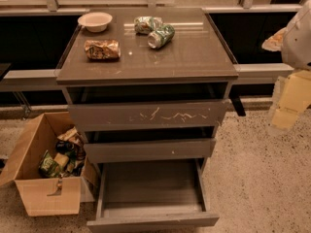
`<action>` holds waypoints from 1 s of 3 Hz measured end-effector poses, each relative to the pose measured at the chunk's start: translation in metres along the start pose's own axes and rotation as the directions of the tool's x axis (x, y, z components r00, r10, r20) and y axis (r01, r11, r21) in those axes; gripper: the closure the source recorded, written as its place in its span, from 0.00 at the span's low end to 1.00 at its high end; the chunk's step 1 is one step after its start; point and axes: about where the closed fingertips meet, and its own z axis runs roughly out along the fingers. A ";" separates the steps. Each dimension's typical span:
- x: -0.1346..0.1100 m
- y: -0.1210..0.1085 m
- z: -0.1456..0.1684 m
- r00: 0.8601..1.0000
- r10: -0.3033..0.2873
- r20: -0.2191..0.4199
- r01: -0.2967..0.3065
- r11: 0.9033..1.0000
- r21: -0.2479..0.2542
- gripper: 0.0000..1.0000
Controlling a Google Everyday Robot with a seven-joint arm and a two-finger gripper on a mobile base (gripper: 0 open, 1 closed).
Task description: Place orange can into bottom drawer
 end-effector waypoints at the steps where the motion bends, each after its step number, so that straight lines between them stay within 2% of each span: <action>1: 0.000 0.000 0.000 1.000 0.000 0.000 0.000 1.000 0.000 0.00; 2: -0.016 -0.023 0.000 0.999 -0.029 0.042 0.028 0.999 0.023 0.00; 3: -0.053 -0.063 0.010 0.989 -0.080 0.121 0.075 0.996 0.039 0.00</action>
Offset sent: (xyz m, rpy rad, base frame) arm 0.0671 0.0235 0.0205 0.0711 -0.0827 0.0908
